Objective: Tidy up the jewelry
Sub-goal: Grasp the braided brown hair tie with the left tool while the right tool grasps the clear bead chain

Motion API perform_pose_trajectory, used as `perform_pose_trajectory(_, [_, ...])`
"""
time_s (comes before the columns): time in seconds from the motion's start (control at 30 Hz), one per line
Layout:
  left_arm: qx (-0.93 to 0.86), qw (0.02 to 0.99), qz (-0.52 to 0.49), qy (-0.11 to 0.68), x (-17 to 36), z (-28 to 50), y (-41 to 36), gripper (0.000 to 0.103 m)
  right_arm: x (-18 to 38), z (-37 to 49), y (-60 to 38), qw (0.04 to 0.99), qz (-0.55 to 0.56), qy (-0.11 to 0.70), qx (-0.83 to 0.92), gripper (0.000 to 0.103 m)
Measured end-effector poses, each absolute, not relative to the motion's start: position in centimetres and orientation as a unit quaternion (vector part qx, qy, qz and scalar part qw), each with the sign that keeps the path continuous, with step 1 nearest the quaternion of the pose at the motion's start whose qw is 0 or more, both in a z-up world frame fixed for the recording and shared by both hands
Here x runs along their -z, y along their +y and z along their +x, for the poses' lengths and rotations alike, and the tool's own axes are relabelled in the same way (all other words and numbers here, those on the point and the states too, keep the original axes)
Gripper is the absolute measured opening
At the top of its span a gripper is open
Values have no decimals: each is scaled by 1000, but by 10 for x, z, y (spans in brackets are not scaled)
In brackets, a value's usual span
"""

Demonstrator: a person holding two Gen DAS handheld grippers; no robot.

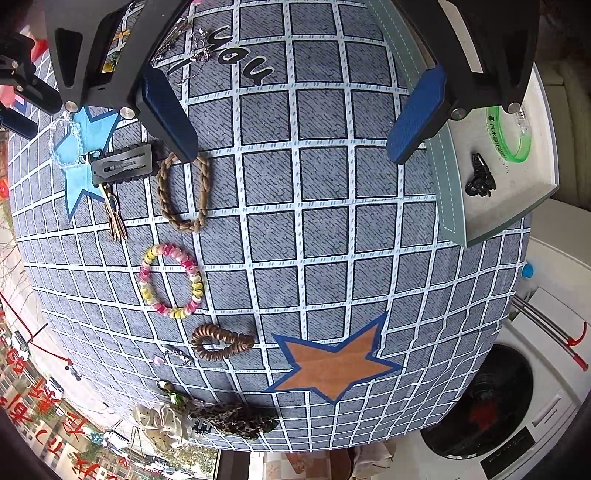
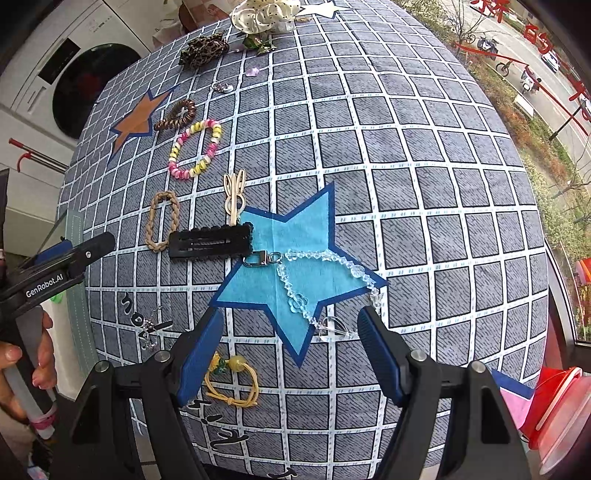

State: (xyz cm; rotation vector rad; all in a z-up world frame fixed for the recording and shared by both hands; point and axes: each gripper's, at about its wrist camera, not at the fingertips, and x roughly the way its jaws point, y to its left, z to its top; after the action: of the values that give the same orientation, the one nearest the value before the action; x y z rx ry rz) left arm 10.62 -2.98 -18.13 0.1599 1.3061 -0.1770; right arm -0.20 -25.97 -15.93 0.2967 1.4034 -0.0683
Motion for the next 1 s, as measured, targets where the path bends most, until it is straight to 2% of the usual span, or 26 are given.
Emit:
perform_pose_trajectory(0.37, [85,785,89,607,204,120,-53,103,179,-9,-281,758,108,641,47,78])
perform_pose_trajectory(0.67, [83,783,88,610,215,124,-61,103,188,12,-250,779,-19,627,-13,78])
perform_pose_trajectory(0.77, [89,785,88,607,212,122,-66,97,192,13,-248,781,-27,623,-22,77])
perform_pose_trajectory(0.83, [99,785,86,605,209,120,-71,84,191,14,-247,784,-30,620,-26,76])
perform_pose_trajectory(0.87, [105,785,85,605,208,119,-74,81,191,15,-246,784,-29,619,-27,74])
perform_pose_trajectory(0.93, [115,784,90,603,205,117,-80,67,190,14,-244,784,-33,619,-32,68])
perform_pose_trajectory(0.97, [120,783,94,603,204,115,-84,64,189,14,-242,783,-36,619,-36,63])
perform_pose_trajectory(1.0, [126,782,96,603,203,114,-87,56,189,16,-237,783,-39,620,-39,57])
